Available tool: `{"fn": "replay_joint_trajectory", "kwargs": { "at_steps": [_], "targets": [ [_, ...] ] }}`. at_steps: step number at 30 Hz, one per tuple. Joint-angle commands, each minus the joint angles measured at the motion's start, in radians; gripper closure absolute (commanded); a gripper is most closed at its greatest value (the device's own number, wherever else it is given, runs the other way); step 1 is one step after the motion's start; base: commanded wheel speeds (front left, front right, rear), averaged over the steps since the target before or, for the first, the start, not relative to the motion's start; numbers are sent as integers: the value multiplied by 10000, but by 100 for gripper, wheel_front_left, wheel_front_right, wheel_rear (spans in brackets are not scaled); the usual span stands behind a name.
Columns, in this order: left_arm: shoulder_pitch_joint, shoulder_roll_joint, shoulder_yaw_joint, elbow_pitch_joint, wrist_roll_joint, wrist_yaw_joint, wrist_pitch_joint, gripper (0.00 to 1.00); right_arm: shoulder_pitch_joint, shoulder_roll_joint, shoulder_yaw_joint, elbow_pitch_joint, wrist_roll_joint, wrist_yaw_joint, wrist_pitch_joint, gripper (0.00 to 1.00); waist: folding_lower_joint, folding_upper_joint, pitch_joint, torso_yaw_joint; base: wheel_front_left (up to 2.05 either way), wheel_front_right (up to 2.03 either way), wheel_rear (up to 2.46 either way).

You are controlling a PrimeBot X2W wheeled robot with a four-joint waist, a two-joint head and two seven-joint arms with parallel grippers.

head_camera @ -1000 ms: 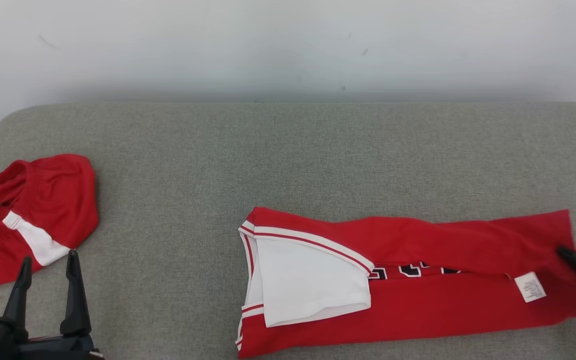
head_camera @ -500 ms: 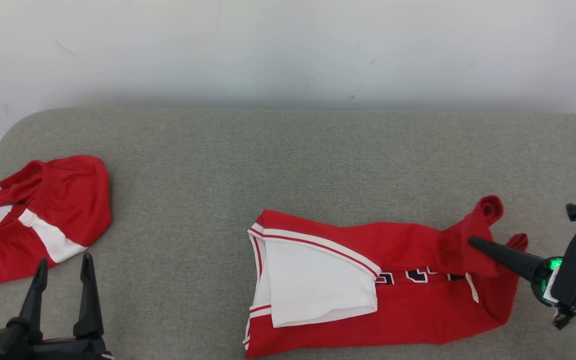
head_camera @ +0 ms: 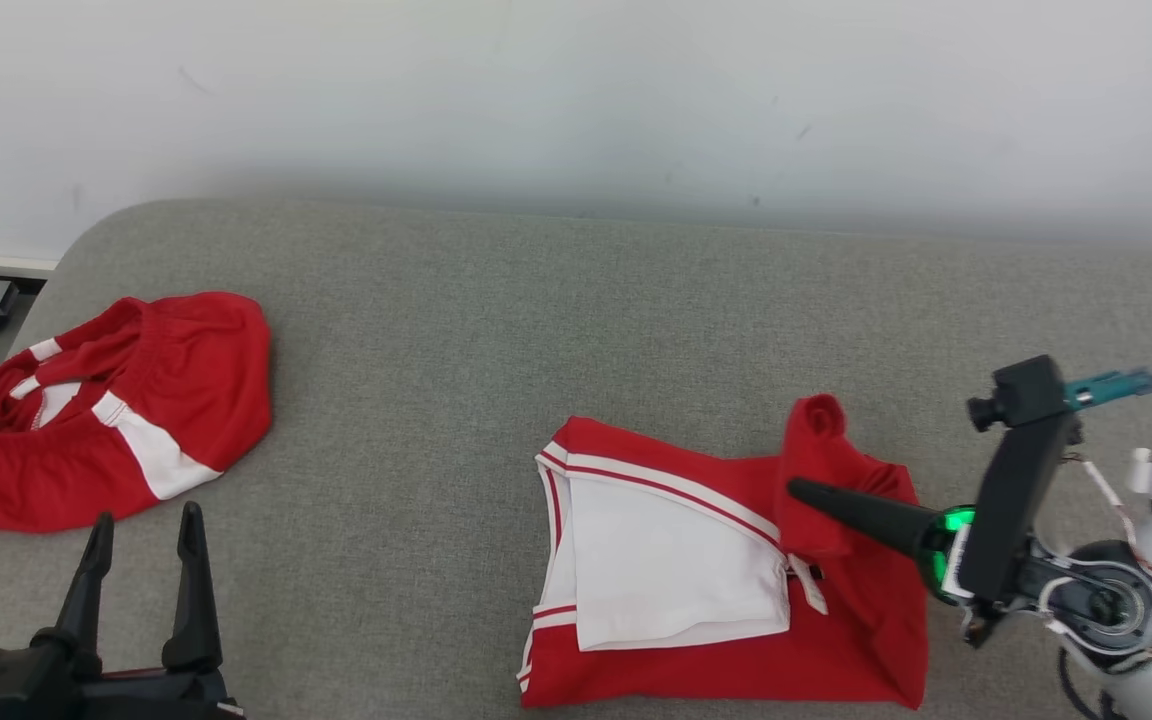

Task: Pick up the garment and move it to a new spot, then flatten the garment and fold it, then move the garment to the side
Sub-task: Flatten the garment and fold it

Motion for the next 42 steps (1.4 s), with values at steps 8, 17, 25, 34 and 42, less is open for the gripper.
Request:
{"fn": "replay_joint_trajectory", "kwargs": {
  "at_steps": [8,17,25,34,42],
  "targets": [
    [-377,-102,-140,146,118,-93,-58,0,-784,1217,641,899,-485,-2,-25,100,-1,0,149,288,0,0,0],
    [-506,-233,-197,229,166,-186,-58,0,-1328,1998,1123,1678,-850,-4,-94,100,-1,0,253,524,0,0,0],
    [-555,-360,-176,281,218,-222,-58,0,-1707,2639,1528,2424,-1219,-4,-312,100,-1,0,320,691,0,0,0],
    [-606,-476,-140,362,284,-307,-58,0,-2205,3183,1791,3543,-1881,-2,-1031,100,-1,0,341,841,0,0,0],
    [-501,-496,-38,364,345,-362,-58,0,-2335,3091,1755,3449,-1840,-4,-1542,0,-1,0,288,818,0,0,0]
  ]
}}
